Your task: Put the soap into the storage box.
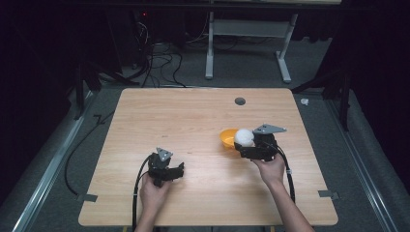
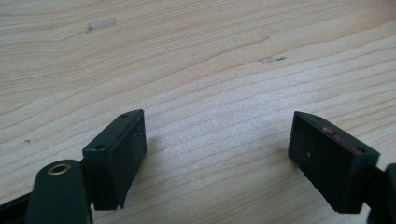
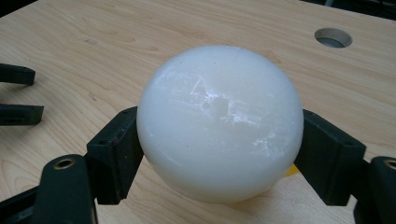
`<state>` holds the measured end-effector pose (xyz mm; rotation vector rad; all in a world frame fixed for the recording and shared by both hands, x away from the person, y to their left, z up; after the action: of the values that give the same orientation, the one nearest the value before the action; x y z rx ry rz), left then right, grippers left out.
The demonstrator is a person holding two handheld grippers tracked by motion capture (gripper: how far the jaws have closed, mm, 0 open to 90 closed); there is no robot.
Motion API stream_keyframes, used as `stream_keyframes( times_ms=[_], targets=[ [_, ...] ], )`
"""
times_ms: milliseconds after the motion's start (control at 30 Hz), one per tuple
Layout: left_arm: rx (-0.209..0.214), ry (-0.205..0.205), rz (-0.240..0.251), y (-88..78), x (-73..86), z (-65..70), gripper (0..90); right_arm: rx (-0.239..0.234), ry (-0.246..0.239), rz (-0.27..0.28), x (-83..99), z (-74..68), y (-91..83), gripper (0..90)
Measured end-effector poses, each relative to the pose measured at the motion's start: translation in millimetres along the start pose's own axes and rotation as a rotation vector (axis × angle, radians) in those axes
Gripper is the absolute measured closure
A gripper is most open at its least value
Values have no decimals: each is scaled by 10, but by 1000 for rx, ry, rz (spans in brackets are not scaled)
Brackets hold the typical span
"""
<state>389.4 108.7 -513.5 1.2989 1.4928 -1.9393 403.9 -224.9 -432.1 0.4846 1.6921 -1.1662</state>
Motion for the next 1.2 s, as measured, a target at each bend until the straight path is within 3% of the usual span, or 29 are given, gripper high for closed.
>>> stream_keyframes(
  times_ms=[600, 967, 1200],
  targets=[
    [1, 0, 0, 0, 0, 0, 196, 3, 4, -33, -114, 10, 279, 235],
    [1, 0, 0, 0, 0, 1, 196, 23, 15, -72, -70, 53, 440, 234],
    [1, 1, 0, 0, 1, 2, 195, 16, 49, -92, -24, 105, 483, 234]
  ],
)
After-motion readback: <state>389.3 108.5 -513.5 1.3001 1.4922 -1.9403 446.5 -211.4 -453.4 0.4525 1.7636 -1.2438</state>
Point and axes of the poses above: each handheld gripper's, and its own axes: y roughly forward along the jaws, x roughly out of its underside, z roughly to its right, the point moved 1 cm from there along y, roughly forward along the jaws, and after that the axes turned 9 degrees about z, right-handed, at the moved point
